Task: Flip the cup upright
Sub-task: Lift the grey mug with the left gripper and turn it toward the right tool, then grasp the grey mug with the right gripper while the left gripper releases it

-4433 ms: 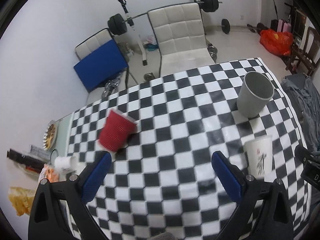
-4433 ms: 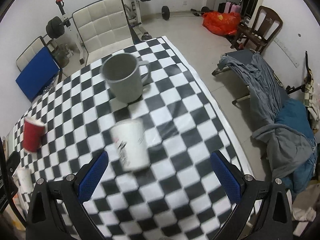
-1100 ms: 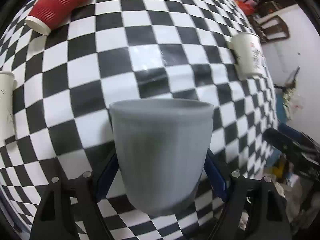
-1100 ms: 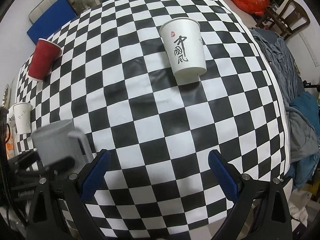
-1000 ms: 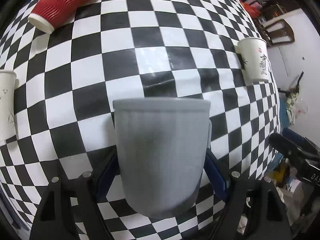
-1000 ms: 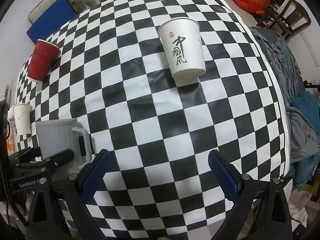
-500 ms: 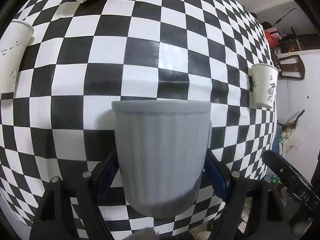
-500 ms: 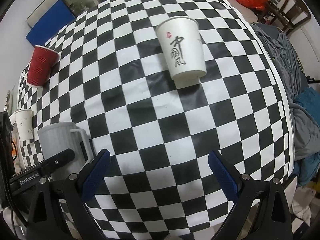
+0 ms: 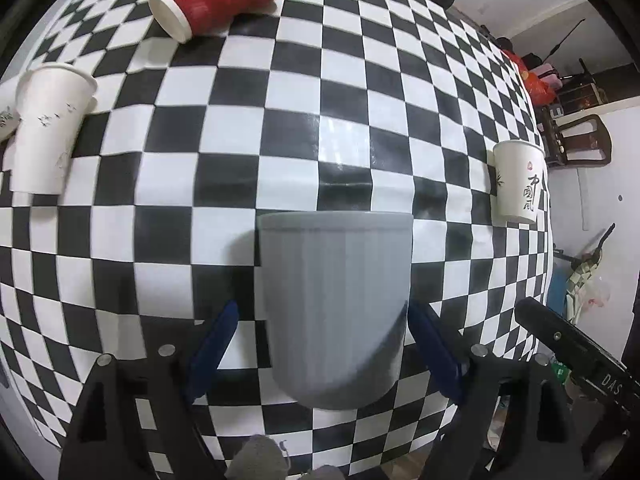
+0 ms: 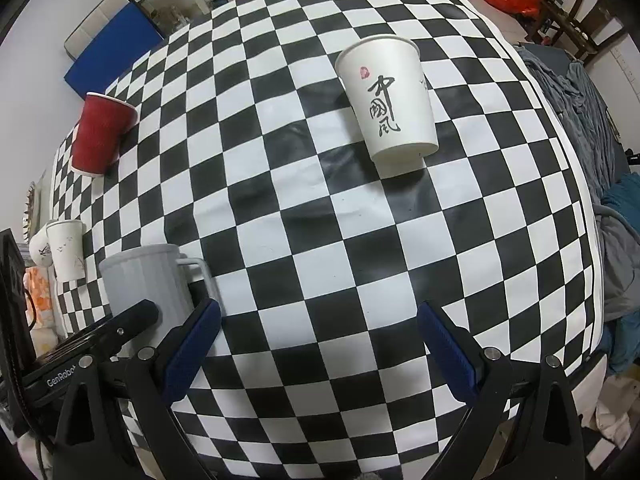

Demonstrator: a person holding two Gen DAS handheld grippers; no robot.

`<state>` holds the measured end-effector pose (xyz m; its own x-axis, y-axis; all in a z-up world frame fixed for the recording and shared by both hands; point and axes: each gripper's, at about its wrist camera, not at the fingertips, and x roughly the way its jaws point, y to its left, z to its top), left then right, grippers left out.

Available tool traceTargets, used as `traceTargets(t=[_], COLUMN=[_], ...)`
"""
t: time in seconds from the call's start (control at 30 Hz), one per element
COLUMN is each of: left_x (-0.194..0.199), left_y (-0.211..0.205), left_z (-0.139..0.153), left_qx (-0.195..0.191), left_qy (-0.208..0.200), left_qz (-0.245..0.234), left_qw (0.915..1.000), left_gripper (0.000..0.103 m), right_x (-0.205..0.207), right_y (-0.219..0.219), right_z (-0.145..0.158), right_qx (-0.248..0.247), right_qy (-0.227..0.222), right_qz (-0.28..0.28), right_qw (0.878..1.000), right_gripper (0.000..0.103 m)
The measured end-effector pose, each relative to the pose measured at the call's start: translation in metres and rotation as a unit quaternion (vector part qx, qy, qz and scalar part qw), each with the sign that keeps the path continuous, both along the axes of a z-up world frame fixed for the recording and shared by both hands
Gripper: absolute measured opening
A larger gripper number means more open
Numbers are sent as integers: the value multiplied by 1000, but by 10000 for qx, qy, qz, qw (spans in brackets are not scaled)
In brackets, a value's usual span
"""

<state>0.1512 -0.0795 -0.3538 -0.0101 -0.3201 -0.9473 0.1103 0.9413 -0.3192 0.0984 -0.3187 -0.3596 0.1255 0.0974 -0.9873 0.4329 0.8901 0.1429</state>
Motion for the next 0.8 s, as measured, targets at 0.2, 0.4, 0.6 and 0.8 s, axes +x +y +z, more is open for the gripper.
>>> traceTargets(t=[0.2, 0.4, 0.6, 0.8], left_x=[-7, -19, -37, -51], left_y=[5, 25, 57, 86], left_z=[40, 88, 122, 125], left_qx=[23, 604, 1267, 1773], left_qy=[-580, -1420, -2041, -2097], left_qz=[-2, 47, 133, 306], left_qw=[9983, 9880, 9706, 9611], left_gripper=[88, 94, 95, 95], right_x=[-3, -11, -18, -12], right_y=[7, 31, 79, 126], right_z=[15, 41, 74, 92], right_qx=[-1, -77, -128, -114], right_qy=[-91, -163, -306, -374], right_qz=[90, 284, 714, 1151], right_qw=[9999, 9994, 9969, 9926], right_gripper=[99, 99, 99, 100])
